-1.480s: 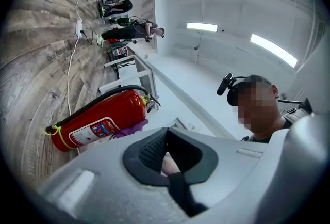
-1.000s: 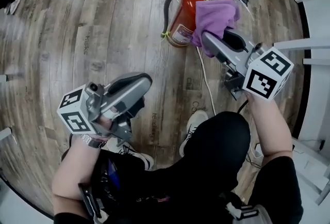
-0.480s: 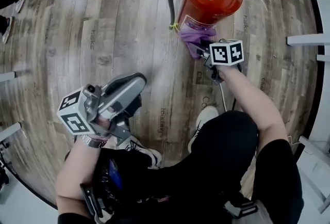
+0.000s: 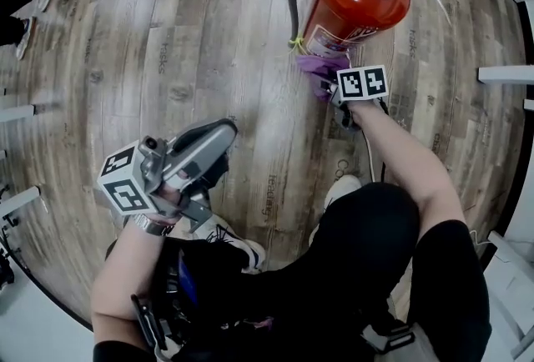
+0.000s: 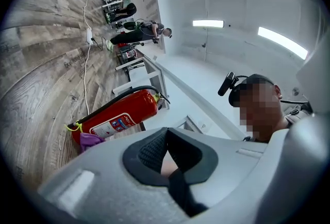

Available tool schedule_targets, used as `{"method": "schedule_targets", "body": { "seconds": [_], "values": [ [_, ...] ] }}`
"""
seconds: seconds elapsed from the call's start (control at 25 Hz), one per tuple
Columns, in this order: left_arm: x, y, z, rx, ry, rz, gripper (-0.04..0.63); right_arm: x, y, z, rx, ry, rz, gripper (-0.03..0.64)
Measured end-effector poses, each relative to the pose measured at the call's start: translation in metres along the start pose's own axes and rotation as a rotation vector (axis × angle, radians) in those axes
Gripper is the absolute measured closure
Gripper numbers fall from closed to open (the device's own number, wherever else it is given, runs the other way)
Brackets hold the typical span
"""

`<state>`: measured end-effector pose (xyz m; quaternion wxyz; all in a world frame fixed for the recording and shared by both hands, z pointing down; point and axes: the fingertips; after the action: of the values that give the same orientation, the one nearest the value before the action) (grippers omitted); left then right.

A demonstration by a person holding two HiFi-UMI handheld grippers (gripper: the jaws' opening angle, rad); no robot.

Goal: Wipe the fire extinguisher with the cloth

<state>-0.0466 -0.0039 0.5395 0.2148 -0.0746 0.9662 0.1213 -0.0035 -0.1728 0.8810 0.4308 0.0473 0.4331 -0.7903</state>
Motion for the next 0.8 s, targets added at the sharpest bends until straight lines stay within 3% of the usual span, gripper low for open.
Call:
{"method": "schedule_targets", "body": {
  "seconds": [0.12,0.24,0.4,0.64,0.8],
  "values": [
    [0.005,-0.005,0.008,-0.034,0.011,0.009,0.598,0.033,0.037,-0.056,0.115,-0.032,0.12,0.54],
    [0.006,-0.005,0.019,-0.067,0.004,-0.003,0.598,0.089,0.094,-0.14,0.255,-0.049,0.288,0.54],
    [0.008,-0.013,0.032,-0.121,0.011,0.002,0.598,0.159,0.158,-0.228,0.366,-0.121,0.469,0.538],
    [0.008,-0.021,0.039,-0.155,0.042,0.007,0.598,0.214,0.165,-0.259,0.357,-0.263,0.608,0.538],
    [0.012,-0.015,0.043,-0.156,0.043,0.024,0.598,0.206,0.128,-0.224,0.214,-0.237,0.589,0.538]
  ]
}}
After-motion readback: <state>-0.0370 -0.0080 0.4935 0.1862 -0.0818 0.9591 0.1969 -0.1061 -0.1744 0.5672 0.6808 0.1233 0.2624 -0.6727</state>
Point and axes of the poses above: the fingertips, and each gripper's own axes: y backward along the fingers, z to its right, x out of its top, and after that the axes turned 7 degrees about z, right-handed
